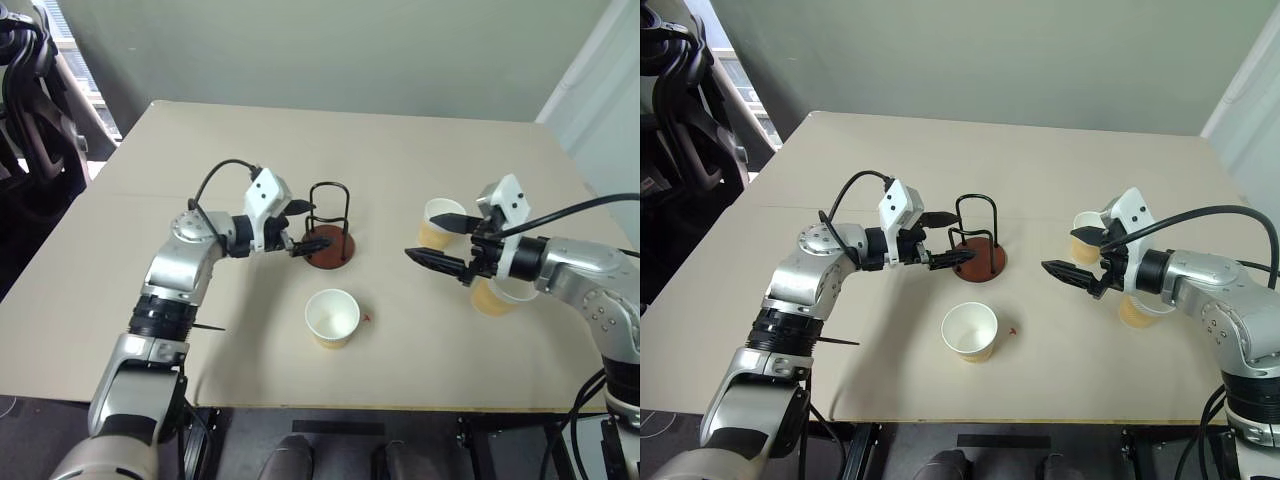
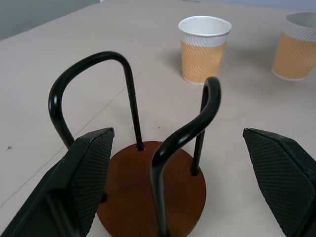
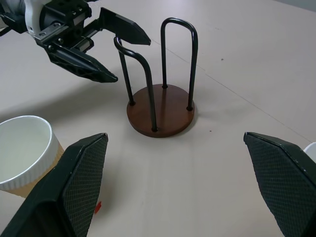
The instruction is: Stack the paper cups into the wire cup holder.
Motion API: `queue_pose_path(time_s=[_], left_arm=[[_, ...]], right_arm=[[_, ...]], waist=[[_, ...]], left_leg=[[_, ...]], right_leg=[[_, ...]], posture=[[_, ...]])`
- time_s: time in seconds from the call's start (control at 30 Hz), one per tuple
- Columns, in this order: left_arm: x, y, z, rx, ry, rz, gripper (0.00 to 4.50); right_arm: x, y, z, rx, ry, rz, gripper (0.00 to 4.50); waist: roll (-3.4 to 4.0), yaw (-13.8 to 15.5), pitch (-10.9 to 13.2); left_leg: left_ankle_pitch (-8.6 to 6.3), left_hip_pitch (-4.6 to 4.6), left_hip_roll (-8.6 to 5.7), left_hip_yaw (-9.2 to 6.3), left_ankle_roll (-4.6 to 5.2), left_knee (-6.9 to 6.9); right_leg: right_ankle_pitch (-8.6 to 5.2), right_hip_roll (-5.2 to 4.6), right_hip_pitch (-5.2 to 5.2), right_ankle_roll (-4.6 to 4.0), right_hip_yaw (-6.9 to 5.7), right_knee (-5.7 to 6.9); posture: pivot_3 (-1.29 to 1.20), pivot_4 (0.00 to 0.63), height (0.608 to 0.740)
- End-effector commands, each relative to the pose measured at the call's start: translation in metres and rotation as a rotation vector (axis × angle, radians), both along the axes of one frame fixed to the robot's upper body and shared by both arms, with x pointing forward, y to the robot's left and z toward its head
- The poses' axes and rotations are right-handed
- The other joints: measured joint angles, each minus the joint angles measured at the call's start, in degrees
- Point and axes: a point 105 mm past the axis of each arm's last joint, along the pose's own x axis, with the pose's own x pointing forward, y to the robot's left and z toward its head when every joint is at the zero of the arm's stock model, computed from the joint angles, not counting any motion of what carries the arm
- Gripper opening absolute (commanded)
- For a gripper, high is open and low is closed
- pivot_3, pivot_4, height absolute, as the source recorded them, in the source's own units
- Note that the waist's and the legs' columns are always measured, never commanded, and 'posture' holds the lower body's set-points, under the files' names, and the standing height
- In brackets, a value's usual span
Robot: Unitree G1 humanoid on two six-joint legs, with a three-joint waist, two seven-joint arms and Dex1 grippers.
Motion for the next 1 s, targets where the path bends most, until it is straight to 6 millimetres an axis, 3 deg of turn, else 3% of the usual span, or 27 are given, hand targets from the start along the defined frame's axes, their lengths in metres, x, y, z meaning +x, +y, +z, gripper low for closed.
queue_pose_path(time_s=[0.03, 0.1, 0.4, 0.43, 0.73, 1.0], left_arm=[[0.004, 0.002, 0.012, -0.016, -0.031, 0.018, 4.11], [0.006, 0.002, 0.011, -0.02, -0.023, 0.024, 3.6], [0.009, -0.006, 0.0, -0.028, -0.003, 0.033, 0.21], [0.009, -0.007, -0.001, -0.032, 0.001, 0.032, 0.02], [0.005, -0.015, 0.004, -0.087, 0.02, 0.003, 0.02], [-0.008, -0.039, 0.016, -0.087, 0.007, -0.117, 0.02]], right_arm=[[-0.002, -0.003, 0.012, 0.003, -0.05, -0.01, 4.5], [-0.002, -0.004, 0.012, 0.003, -0.05, -0.013, 4.5], [-0.001, -0.006, 0.012, 0.0, -0.05, -0.024, 4.5], [-0.001, -0.006, 0.012, -0.001, -0.05, -0.025, 4.5], [-0.001, -0.009, 0.012, -0.008, -0.049, -0.035, 4.5], [-0.005, -0.018, 0.017, -0.032, -0.05, -0.039, 4.5]], waist=[[0.0, 0.0, 0.0], [0.0, 0.01, 0.0], [0.0, 0.06, 0.0], [0.0, 0.06, 0.0], [0.0, 0.12, 0.0], [0.0, 0.29, 0.0]], left_leg=[[0.0, 0.0, 0.0, 0.0, 0.0, 0.0], [0.0, 0.0, 0.0, 0.0, 0.0, 0.0], [0.0, 0.0, 0.0, 0.0, 0.0, 0.01], [0.0, 0.0, 0.0, 0.0, 0.0, 0.02], [0.0, 0.0, -0.01, 0.01, 0.0, 0.03], [0.0, 0.0, -0.01, 0.02, 0.0, 0.04]], right_leg=[[0.0, 0.0, 0.0, 0.0, 0.0, 0.0], [0.0, 0.0, 0.0, 0.0, 0.0, 0.0], [0.0, 0.0, 0.01, 0.0, 0.0, 0.0], [0.0, 0.0, 0.01, 0.0, 0.0, 0.0], [0.0, 0.0, 0.02, 0.01, 0.0, 0.0], [0.0, 0.0, 0.03, 0.01, 0.0, 0.0]], posture=[[0.0, 0.15, 0.74], [0.0, 0.15, 0.74], [0.0, 0.15, 0.74], [0.0, 0.15, 0.74], [0.0, 0.15, 0.74], [0.0, 0.15, 0.74]])
